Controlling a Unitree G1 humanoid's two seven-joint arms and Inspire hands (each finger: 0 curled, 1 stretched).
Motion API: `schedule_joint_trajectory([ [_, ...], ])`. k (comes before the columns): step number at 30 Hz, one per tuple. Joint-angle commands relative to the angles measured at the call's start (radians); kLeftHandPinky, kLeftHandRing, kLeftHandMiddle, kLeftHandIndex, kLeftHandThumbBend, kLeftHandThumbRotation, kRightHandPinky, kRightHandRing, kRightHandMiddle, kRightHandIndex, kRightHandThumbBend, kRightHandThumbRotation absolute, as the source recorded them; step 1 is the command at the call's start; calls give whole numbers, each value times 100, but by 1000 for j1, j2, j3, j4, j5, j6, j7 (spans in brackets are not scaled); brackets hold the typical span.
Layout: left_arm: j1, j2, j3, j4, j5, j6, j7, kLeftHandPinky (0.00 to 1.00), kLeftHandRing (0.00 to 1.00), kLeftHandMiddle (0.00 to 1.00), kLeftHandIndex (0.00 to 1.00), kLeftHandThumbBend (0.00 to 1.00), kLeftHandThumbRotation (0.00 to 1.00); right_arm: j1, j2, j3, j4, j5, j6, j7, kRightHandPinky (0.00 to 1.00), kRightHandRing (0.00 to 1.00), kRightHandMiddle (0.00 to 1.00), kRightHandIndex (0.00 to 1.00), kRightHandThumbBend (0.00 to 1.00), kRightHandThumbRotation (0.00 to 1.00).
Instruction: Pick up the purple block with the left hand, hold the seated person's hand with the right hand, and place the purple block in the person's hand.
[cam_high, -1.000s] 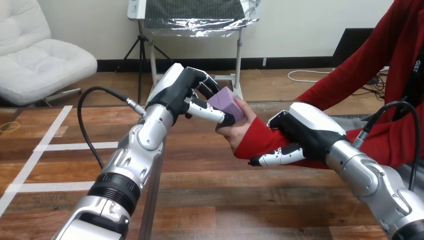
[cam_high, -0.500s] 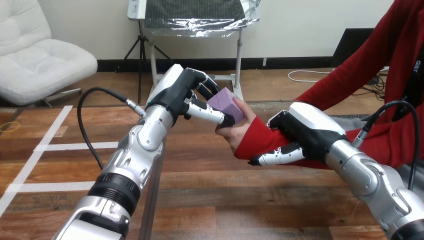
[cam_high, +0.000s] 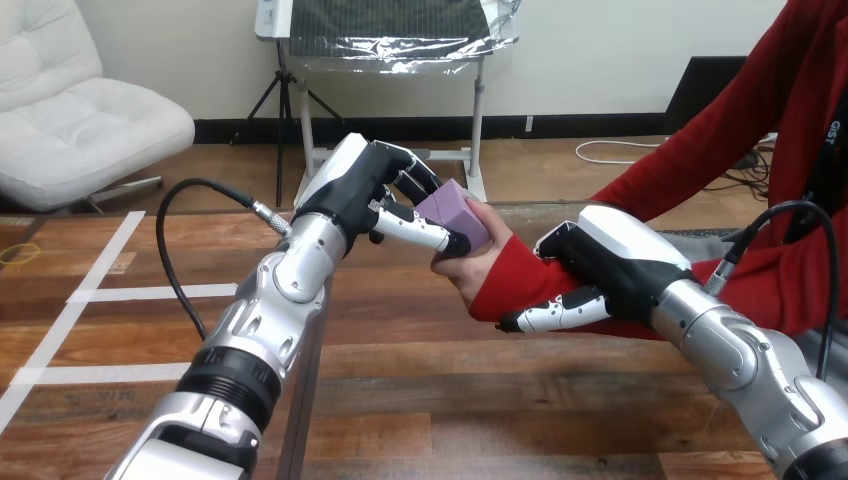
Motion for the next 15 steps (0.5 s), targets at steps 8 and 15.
schedule_joint_trajectory([
  [8, -25, -15, -19, -48, -24, -18, -91, 51, 60, 63, 68, 76, 36, -101, 41, -21, -117, 39, -46, 3, 31, 34, 38, 39, 75, 41],
  [15, 3, -5, -1, -74, -42, -44, -92, 59, 69, 73, 78, 83, 64, -83, 33, -25, -131, 44, -30, 25, 30, 34, 38, 39, 77, 44],
])
